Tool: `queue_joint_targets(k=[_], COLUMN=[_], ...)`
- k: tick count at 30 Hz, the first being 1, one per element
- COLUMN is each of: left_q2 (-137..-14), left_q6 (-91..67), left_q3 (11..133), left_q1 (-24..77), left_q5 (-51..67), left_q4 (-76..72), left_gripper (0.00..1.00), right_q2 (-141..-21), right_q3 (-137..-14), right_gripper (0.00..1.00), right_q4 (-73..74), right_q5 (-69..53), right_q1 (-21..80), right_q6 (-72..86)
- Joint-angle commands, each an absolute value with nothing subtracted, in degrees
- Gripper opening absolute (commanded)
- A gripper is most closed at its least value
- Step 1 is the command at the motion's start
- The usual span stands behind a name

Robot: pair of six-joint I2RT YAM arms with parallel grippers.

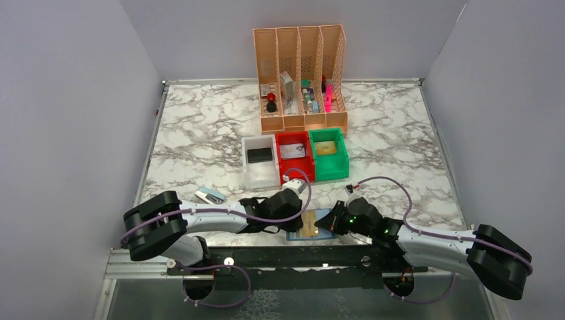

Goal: Take the credit cards out of the card holder

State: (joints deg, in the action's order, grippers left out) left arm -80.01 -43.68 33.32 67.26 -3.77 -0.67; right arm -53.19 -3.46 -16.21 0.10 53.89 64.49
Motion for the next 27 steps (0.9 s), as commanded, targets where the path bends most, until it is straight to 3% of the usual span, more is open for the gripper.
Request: queue_joint_targets(k=[1, 18, 27], left_q2=[-81.83, -84.93, -83.97], left_q6=[-44.34, -45.74, -45.97], left_q3=[32.81, 30.25, 29.70], left_q1=[67.95, 69.04, 69.18], left_q5=[-2.58, -3.46, -4.16], left_q4=[-2.50, -2.42, -2.05], left_gripper=[0.21, 0.12, 0.11], right_q2=[-53.47, -57.91, -61.43], right_q3=[-2.62, -0.68, -0.64], right_gripper=[0.01, 0.24, 0.18], right_q4=[-15.03, -26.62, -29.65], right_q5=[0.88, -3.88, -4.55], right_q1=[53.70, 53.66, 53.61], right_q6=[63.99, 65.87, 66.79])
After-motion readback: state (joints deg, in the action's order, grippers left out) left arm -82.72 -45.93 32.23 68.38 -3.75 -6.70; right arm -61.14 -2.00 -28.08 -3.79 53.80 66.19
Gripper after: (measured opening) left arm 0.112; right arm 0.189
